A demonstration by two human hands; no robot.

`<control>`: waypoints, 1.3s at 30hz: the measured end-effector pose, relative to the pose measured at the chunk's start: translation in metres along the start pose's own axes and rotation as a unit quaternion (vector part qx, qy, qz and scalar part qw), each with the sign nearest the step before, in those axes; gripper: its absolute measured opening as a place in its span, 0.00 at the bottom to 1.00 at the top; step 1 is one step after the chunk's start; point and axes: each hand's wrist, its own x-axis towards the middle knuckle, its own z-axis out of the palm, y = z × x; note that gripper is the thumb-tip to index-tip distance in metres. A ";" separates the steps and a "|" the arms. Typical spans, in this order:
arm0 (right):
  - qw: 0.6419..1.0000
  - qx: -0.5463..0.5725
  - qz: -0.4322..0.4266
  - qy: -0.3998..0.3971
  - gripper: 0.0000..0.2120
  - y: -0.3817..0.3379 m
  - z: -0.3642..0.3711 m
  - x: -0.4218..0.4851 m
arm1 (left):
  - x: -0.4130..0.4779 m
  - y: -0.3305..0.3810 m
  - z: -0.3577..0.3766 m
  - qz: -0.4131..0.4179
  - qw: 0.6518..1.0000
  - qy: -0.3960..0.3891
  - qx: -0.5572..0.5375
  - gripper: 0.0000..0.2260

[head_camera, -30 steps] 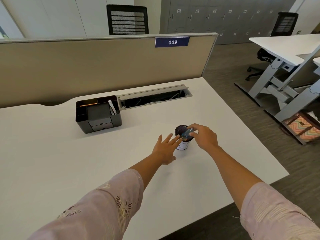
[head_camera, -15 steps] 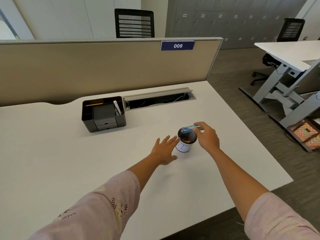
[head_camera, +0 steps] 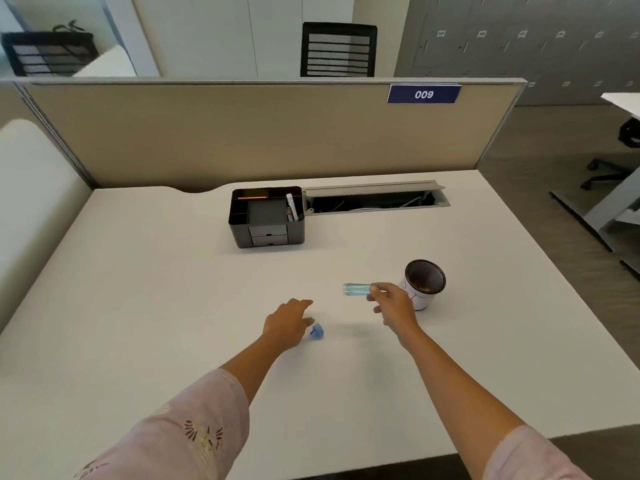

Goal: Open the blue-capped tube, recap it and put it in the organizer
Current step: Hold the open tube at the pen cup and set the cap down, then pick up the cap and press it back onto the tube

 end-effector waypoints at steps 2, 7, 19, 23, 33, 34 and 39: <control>0.999 0.010 0.036 -0.020 0.10 0.005 0.013 -0.006 | -0.010 -0.007 0.006 -0.001 1.000 -0.013 -0.007 0.26; 0.993 0.037 0.101 -0.045 0.08 0.017 0.034 -0.021 | -0.021 -0.001 0.022 0.023 1.000 -0.018 0.004 0.30; 0.986 0.065 0.138 -0.066 0.10 0.025 0.030 -0.038 | -0.025 -0.004 0.041 -0.038 0.985 0.081 -0.150 0.10; 0.984 0.088 0.133 -0.073 0.10 0.016 0.035 -0.039 | -0.027 -0.006 0.018 -0.124 0.905 0.141 -0.382 0.09; 0.987 0.107 0.080 -0.095 0.09 -0.010 0.056 -0.046 | -0.046 -0.042 -0.031 -0.205 0.647 0.029 -0.734 0.11; 0.987 0.103 0.073 -0.101 0.09 -0.012 0.059 -0.047 | -0.048 -0.044 -0.031 -0.200 0.649 0.028 -0.734 0.11; 0.989 0.070 0.035 -0.127 0.08 -0.023 0.073 -0.055 | -0.055 -0.047 -0.030 -0.185 0.669 0.035 -0.719 0.16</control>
